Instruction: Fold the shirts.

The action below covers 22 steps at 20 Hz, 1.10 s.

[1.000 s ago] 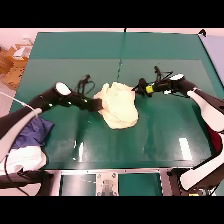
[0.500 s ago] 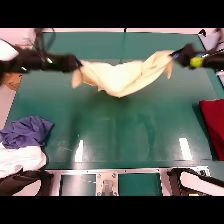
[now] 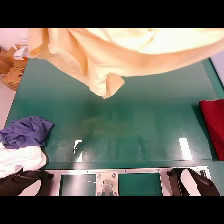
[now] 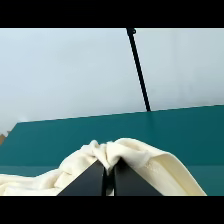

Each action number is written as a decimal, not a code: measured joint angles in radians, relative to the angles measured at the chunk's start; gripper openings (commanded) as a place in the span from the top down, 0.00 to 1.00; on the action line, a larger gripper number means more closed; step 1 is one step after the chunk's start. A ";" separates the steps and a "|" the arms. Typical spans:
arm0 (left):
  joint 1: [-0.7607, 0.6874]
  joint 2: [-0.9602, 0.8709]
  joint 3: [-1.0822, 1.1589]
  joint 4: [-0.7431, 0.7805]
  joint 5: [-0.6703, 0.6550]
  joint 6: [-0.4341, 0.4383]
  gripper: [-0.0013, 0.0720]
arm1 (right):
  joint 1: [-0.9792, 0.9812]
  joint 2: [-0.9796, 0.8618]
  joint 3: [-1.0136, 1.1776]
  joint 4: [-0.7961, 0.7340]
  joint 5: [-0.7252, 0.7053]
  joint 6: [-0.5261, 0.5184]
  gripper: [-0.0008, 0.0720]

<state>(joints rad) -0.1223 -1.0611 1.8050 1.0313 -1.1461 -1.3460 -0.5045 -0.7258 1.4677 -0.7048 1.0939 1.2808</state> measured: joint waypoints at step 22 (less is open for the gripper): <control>0.086 -0.480 -0.528 -0.220 -0.015 0.078 0.05 | 0.198 -0.457 -0.798 0.055 -0.410 -0.152 0.97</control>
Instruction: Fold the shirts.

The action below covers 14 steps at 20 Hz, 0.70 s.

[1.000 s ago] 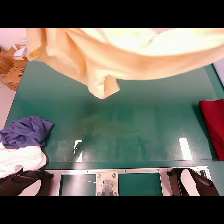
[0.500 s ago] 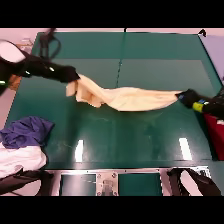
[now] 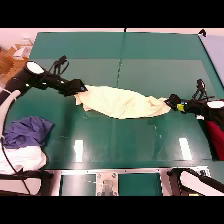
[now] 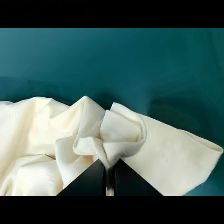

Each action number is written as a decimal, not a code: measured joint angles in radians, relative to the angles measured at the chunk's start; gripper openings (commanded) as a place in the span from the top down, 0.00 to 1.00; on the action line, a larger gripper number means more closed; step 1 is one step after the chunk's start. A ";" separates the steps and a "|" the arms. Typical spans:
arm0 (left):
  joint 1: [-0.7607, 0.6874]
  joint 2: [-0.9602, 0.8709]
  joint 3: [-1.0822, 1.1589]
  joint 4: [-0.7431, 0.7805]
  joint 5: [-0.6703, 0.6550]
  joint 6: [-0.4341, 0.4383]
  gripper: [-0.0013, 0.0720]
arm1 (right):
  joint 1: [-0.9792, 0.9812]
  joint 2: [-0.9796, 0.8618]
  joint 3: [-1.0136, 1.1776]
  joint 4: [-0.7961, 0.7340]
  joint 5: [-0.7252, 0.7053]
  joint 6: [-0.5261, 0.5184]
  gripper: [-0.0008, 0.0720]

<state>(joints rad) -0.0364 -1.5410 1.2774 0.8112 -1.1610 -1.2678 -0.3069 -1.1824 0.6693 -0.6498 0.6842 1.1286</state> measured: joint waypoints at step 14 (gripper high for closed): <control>-0.077 0.002 -0.233 0.092 0.111 -0.134 0.18 | 0.001 -0.031 0.041 -0.015 0.005 -0.014 0.96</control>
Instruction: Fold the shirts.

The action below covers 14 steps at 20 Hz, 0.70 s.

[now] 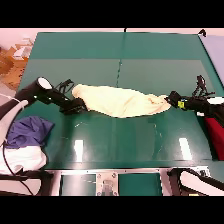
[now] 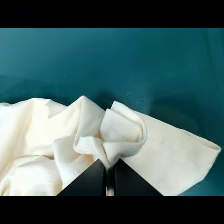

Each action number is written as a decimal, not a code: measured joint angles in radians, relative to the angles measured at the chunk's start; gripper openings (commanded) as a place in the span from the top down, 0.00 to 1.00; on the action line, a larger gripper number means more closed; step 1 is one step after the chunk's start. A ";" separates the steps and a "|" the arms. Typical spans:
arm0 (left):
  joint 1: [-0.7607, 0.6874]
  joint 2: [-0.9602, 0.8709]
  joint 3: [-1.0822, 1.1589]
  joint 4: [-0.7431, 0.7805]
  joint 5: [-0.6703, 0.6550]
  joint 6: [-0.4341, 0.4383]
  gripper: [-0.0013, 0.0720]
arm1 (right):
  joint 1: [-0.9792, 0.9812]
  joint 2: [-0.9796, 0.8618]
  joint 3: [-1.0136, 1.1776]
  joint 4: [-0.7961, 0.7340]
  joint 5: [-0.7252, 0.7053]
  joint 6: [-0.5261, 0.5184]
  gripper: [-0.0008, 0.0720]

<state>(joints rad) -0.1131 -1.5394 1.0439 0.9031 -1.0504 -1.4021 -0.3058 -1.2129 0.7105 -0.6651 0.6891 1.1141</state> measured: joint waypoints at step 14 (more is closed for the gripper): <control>0.021 -0.008 0.061 -0.213 0.082 0.175 0.95 | -0.041 0.005 0.042 -0.002 0.099 0.003 0.97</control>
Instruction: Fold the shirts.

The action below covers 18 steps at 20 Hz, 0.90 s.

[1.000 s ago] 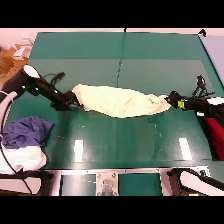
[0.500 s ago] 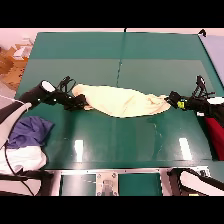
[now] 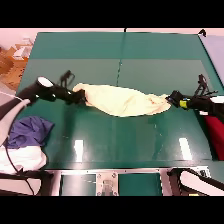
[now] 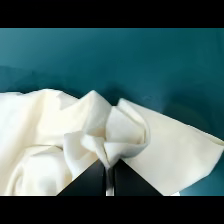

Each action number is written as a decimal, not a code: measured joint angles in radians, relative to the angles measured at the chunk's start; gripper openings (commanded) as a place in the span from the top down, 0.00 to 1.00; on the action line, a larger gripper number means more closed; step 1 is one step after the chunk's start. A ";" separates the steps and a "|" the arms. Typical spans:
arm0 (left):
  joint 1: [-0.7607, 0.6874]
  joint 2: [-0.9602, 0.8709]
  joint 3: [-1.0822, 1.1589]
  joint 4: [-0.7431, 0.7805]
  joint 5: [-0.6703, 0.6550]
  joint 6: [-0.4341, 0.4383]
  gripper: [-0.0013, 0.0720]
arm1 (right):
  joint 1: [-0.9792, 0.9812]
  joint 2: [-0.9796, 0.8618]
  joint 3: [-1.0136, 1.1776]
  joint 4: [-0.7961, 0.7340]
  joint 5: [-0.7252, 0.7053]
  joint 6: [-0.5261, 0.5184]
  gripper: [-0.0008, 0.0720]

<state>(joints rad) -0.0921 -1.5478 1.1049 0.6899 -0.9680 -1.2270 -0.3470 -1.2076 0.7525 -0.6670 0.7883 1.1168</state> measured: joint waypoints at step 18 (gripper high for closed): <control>0.187 0.514 0.880 0.140 -0.348 0.015 0.95 | -0.277 0.565 0.582 0.048 0.276 0.095 0.97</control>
<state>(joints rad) 0.0948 -1.0340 1.9854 0.8303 -1.3159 -1.2118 -0.6235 -0.6430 1.3346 -0.6189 1.0645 1.2118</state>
